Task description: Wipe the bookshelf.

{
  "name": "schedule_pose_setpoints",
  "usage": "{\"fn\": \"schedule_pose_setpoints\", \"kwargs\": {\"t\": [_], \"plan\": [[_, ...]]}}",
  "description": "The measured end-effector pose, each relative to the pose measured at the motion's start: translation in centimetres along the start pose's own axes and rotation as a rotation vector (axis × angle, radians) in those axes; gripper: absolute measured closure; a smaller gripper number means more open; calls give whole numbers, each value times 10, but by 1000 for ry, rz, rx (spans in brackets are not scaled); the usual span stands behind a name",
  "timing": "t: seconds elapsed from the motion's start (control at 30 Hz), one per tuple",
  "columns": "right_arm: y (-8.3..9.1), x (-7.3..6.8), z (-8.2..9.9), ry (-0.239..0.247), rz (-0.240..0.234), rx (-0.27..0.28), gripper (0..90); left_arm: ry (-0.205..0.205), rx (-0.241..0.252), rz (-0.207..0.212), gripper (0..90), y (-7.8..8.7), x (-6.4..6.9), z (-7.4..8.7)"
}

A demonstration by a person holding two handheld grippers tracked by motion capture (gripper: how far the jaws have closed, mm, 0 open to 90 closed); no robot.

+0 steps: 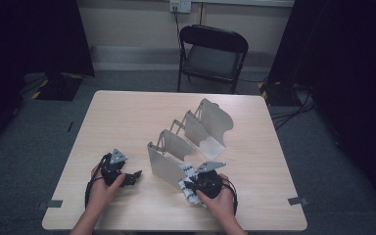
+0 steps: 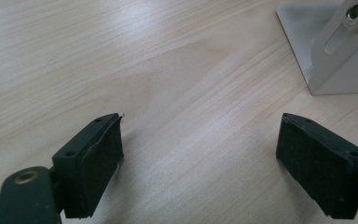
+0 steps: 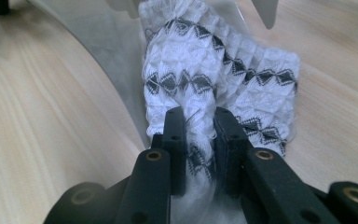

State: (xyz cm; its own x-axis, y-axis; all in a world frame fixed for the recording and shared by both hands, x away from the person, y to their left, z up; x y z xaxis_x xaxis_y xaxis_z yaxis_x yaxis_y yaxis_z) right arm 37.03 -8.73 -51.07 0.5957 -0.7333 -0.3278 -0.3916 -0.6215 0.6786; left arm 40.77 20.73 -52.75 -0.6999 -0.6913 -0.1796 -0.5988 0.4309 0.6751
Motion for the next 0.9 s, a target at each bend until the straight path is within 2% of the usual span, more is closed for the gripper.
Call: {"fn": "schedule_pose_setpoints", "kwargs": {"t": [0.33,0.4,0.47,0.73,0.9], "plan": [[22,-6,-18,-1,-61,36,771,0,2,-2,142,0,0,0],[26,-8,-22,1,-62,34,772,-1,1,-2,142,0,0,0],[28,-10,-26,-5,-83,28,778,0,1,-2,142,0,0,0],[38,-21,-43,26,-99,23,784,-1,1,-2,142,0,0,0],[45,-21,-50,15,-113,51,784,0,2,-2,142,0,0,0]]}}
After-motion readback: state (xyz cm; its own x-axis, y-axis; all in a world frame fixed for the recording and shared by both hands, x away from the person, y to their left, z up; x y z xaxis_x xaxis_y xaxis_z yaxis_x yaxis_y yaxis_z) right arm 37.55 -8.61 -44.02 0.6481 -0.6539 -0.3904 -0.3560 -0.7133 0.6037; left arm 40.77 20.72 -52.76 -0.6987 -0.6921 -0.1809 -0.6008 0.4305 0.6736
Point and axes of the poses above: each handheld gripper's, and its own axes: y roughly backward along the jaws, z roughly out of its underside, x roughly to its right, the point moved 4 cm from there along -y, roughly forward along the jaws, and after that the axes turned 14 degrees about -y, right-handed, at the moved point
